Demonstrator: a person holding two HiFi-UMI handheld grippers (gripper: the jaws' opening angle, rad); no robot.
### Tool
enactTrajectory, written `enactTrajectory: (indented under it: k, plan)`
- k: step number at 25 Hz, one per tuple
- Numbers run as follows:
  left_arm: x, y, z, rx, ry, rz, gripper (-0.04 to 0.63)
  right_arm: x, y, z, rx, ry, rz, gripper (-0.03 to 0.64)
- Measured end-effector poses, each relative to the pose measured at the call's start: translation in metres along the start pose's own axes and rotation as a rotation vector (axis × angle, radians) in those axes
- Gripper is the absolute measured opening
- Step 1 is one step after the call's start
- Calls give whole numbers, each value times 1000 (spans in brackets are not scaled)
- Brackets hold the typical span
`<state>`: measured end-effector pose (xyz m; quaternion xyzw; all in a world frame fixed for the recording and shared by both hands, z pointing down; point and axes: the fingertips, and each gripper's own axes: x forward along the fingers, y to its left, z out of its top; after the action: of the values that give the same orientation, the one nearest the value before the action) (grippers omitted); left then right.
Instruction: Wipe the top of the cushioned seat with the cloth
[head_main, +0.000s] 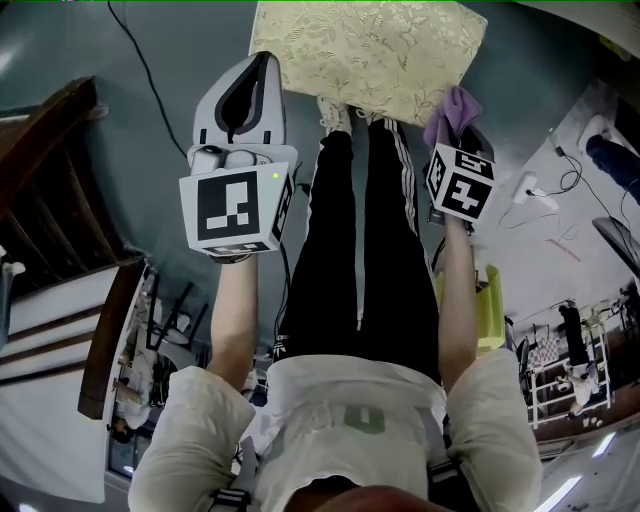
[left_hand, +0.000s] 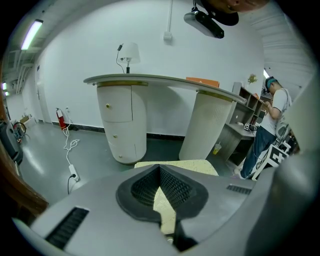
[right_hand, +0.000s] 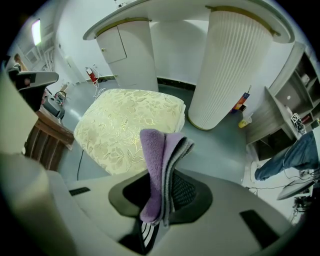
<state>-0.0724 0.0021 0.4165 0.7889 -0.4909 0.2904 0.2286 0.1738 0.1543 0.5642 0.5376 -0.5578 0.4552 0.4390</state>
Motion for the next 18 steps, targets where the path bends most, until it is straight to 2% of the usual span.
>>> enactTrajectory:
  k: [18]
  plan:
    - [4,-1,3,-6,2,-7,-8,16,-19,-3,8,48,-52,89]
